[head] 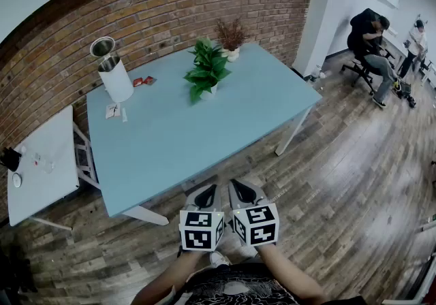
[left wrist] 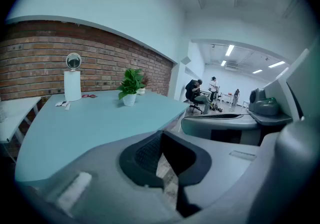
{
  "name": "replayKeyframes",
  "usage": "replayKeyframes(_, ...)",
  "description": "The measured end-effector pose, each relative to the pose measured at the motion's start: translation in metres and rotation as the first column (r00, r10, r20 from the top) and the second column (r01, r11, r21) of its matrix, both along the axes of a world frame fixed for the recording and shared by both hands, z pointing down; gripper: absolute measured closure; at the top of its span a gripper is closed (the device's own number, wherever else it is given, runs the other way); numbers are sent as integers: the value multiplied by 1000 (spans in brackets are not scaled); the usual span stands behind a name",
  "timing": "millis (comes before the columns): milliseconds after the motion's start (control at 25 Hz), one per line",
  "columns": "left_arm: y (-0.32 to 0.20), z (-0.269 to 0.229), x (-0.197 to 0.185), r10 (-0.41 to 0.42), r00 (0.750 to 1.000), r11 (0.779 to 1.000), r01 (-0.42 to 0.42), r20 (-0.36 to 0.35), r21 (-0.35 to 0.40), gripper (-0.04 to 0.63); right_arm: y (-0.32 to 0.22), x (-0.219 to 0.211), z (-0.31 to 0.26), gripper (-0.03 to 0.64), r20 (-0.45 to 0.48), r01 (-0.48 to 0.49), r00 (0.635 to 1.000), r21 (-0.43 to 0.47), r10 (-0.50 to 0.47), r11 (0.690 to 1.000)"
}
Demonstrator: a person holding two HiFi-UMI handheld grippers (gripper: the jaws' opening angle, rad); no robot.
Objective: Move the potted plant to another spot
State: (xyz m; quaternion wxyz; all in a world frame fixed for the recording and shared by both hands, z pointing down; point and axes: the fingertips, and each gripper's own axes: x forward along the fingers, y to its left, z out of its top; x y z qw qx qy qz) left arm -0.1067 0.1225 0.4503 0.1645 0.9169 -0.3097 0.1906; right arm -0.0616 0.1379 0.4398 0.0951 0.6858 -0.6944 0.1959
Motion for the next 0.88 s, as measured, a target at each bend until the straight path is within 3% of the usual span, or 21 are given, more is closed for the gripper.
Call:
replayKeyframes(480,-11,4,-12,16,1000,1000,-16,3,0,597,-10,-15,5,611,21,-11,1000,7,11,1000)
replayKeyframes(880,-35,14,1,2,1000,1000,-2,6,-7,597,-33,-6,18,611,35,8,999,-5,-8,1000)
